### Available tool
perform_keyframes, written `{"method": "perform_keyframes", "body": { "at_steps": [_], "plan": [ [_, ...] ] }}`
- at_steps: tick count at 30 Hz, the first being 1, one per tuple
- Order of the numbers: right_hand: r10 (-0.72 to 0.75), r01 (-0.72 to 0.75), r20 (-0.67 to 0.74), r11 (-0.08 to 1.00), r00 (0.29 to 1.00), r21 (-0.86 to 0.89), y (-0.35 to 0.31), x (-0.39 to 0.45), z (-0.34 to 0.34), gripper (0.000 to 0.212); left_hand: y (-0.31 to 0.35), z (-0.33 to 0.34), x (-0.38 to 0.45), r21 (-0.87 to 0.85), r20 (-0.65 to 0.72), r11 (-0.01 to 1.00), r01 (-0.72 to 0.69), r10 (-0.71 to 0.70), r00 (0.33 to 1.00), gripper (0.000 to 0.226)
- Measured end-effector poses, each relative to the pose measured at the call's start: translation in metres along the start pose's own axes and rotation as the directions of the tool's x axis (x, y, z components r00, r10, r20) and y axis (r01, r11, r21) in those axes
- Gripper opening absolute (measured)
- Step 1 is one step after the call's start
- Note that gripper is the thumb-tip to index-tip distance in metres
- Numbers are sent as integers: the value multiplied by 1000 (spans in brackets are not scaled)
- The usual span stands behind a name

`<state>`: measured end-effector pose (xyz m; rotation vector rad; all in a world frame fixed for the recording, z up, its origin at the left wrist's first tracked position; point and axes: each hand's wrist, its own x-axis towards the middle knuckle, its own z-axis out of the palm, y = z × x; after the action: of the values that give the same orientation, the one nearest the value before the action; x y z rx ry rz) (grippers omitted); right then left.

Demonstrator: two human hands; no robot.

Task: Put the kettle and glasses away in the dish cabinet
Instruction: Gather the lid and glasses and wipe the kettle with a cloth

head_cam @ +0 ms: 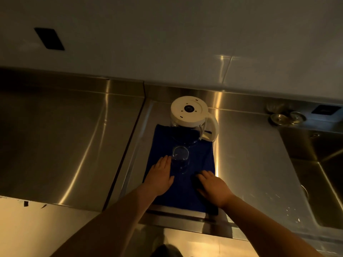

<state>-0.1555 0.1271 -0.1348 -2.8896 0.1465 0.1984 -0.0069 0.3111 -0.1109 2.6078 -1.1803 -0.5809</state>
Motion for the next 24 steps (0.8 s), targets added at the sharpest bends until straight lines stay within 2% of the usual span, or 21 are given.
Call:
{"method": "perform_keyframes", "body": {
  "at_steps": [4,11,14,24],
  "plan": [
    [109,-95,-110,988,988,121,0,19,-19,55,2,-17,15,-69,-83,996,-52,47,995,80],
    [59,-10,-232,979,971,205,-10,48,-39,61,22,-32,34,-1,-126,979,-206,204,971,80],
    [18,40,-254,974,967,222,-10,54,-40,60,30,-35,37,-21,-114,983,-184,181,977,80],
    [2,69,-223,949,975,306,-7,62,-37,63,42,-38,38,-12,-86,993,-118,117,989,75]
  ]
}}
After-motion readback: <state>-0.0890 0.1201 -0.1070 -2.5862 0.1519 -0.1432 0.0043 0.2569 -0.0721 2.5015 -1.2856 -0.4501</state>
